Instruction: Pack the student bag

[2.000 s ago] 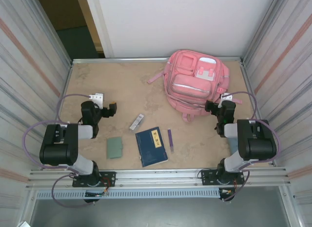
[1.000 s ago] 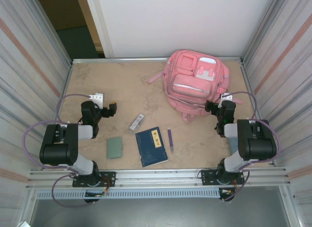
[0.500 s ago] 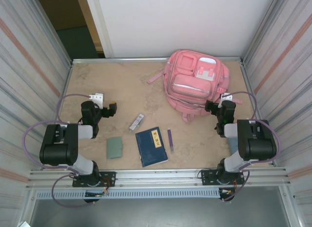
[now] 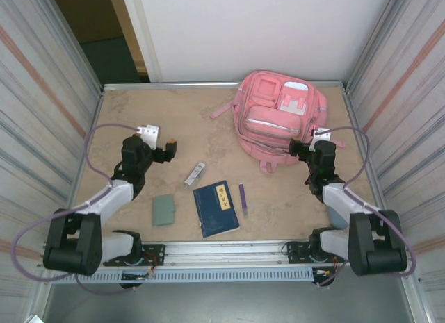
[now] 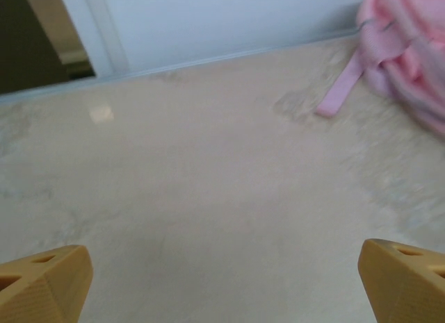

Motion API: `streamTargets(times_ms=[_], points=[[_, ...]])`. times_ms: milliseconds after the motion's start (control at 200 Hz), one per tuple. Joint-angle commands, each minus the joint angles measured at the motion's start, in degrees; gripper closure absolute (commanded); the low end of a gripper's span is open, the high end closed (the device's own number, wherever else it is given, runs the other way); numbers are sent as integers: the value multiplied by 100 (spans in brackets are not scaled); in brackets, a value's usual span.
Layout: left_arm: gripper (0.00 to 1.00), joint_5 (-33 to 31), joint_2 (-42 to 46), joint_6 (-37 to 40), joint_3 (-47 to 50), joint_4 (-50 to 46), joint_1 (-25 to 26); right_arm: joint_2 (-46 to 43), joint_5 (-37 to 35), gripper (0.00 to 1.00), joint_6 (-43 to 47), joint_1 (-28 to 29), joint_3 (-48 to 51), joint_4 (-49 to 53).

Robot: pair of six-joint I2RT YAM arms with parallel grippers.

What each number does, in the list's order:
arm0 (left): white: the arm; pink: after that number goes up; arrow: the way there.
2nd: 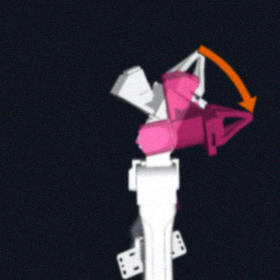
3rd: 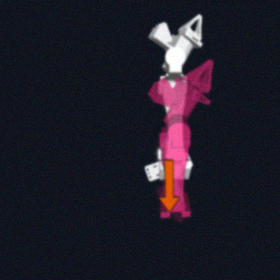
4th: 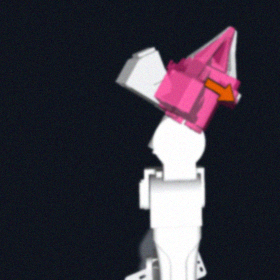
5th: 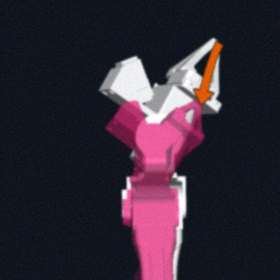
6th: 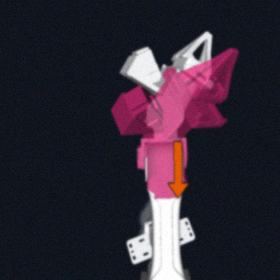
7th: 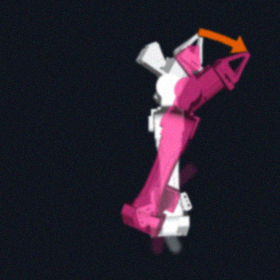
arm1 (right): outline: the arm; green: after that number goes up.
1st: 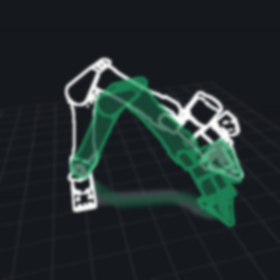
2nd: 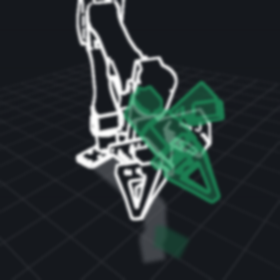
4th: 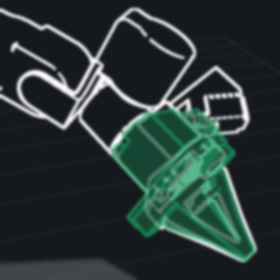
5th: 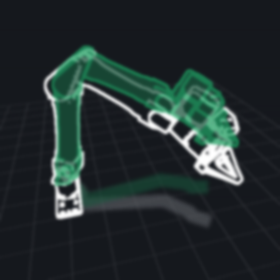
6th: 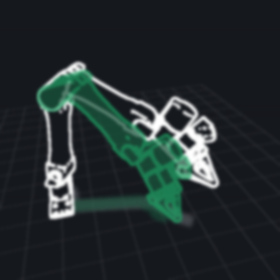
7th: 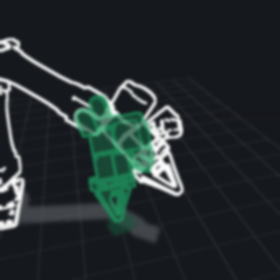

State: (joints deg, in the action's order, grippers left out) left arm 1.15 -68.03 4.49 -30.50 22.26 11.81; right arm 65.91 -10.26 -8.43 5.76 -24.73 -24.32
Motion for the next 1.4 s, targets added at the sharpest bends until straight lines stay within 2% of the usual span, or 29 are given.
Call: streamTargets(times_ms=[0,65,175,231,336,406,471,566,656,732,882,992,1097,1293,1398], points=[[1,-233,371,-497,-843,-1510,323,-448,109,1,-874,80,-549,1728],[1,480,371,-659,-1269,-1986,365,-448,520,1,-1296,16,-859,2348],[1,1913,318,-917,-1569,-1917,312,7,950,1,-1731,-6,-1493,3282],[1,2343,311,-1360,-1624,-1837,220,246,1108,3,-1934,-9,-1753,3608],[1,1770,266,-2723,-1588,-2067,102,515,984,7,-2192,-26,-1972,3893],[1,2110,226,-2924,-1517,-1976,-94,561,964,9,-2357,-125,-1947,3805],[2,1889,242,-3024,-1503,-2145,-95,684,1133,9,-2574,-302,-1973,3776],[1,1673,242,-3022,-1459,-2272,15,1029,1236,11,-2690,-426,-2081,3779],[1,1140,223,-2674,-1534,-2553,520,1386,1221,11,-2702,-427,-2216,3826],[1,965,128,-2472,-1562,-2544,951,1722,1312,12,-2764,-452,-2281,3800],[1,1011,-357,-2674,-1614,-2327,1478,2418,2047,27,-2787,-489,-2326,3486],[1,977,-755,-2716,-1655,-2130,1819,2753,2458,31,-2805,-351,-2311,3308],[1,1044,-1098,-2818,-1702,-1890,2018,2885,2661,34,-2838,-188,-2267,3252],[2,1135,-1744,-2892,-2022,-1865,2125,2876,3502,56,-2994,169,-2158,3022],[2,1203,-2016,-2906,-2163,-1877,2132,2709,3713,64,-3063,470,-2091,3038]])
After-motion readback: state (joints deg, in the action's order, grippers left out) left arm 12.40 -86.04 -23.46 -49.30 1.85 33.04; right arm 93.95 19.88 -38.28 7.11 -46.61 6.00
